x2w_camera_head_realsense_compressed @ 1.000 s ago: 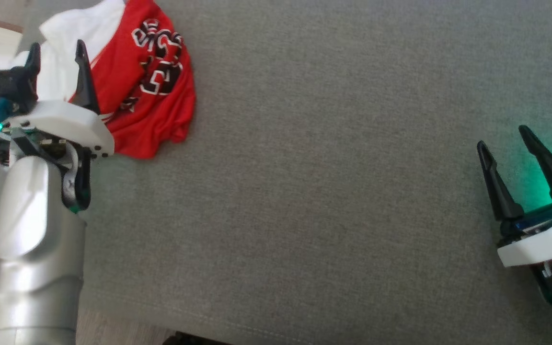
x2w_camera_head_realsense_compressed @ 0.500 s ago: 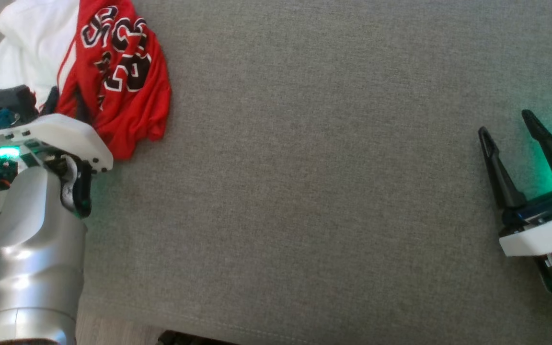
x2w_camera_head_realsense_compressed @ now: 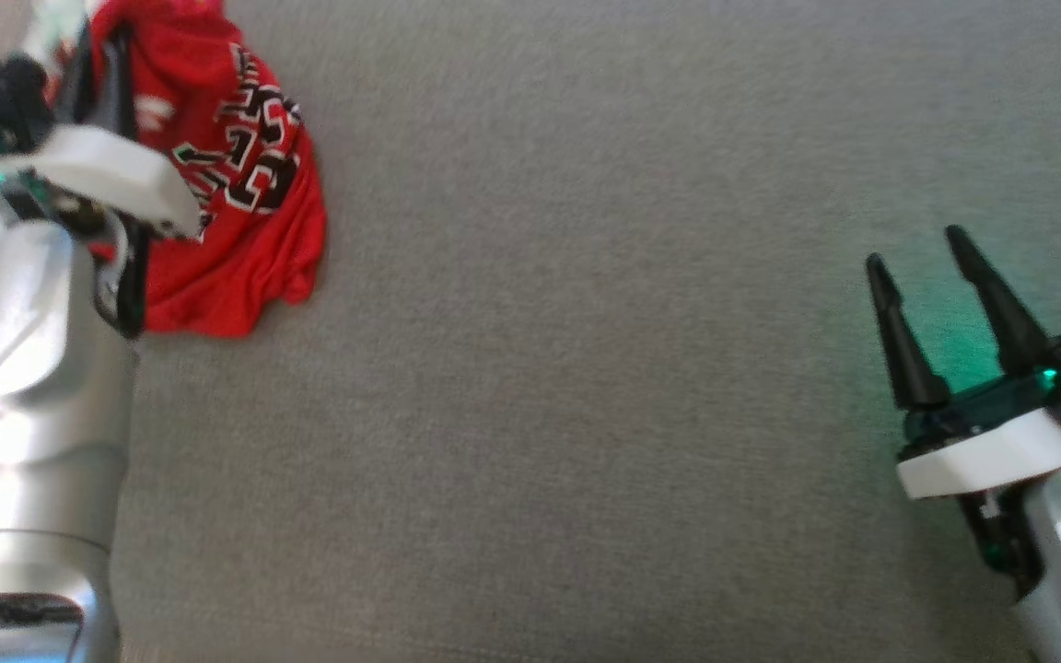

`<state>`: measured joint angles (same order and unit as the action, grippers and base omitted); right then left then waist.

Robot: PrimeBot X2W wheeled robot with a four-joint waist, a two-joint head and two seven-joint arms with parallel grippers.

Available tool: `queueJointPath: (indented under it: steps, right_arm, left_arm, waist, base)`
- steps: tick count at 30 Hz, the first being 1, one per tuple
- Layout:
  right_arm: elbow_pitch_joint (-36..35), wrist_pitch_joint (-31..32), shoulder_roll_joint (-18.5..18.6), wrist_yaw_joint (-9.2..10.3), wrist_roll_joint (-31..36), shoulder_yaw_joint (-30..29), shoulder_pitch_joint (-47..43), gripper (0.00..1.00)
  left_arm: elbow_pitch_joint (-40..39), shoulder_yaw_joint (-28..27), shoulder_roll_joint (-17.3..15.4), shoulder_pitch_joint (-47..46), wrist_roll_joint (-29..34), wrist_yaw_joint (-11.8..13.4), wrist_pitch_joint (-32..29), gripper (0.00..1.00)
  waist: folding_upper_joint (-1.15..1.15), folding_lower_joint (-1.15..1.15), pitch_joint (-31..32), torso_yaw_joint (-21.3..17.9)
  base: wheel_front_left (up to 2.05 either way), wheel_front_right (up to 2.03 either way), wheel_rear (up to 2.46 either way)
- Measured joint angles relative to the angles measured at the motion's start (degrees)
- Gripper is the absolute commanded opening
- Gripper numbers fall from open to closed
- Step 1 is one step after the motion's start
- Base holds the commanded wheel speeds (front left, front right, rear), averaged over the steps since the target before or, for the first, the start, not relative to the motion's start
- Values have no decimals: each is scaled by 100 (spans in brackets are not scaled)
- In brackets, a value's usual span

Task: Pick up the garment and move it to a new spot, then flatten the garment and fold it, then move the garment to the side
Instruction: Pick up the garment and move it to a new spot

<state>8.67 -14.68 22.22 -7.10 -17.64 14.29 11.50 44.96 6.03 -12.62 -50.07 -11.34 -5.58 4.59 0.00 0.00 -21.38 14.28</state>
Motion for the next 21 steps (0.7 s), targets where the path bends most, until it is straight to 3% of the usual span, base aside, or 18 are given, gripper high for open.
queueJointPath:
  steps: [6, 14, 21]
  right_arm:
    - [130, 0, -549, 0, 0, 68, -66, 100]
    - [212, 0, -970, 0, 1, 4, -401, 100]
    - [226, 0, -1170, 0, 0, -77, -430, 100]
  left_arm:
    - [-1029, 336, -249, -19, 143, -53, -398, 0]
    - [-2564, 609, -325, 1, 123, -107, -1177, 0]
    - [-2883, 1054, -231, -258, 123, -149, -1548, 0]
  waist:
    - [0, 0, 512, -502]
    - [0, -1, 1098, -1542]
    - [0, -1, 1428, -2474]
  base:
    - [0, 0, 0]
    - [0, 0, 0]
    - [0, 0, 0]
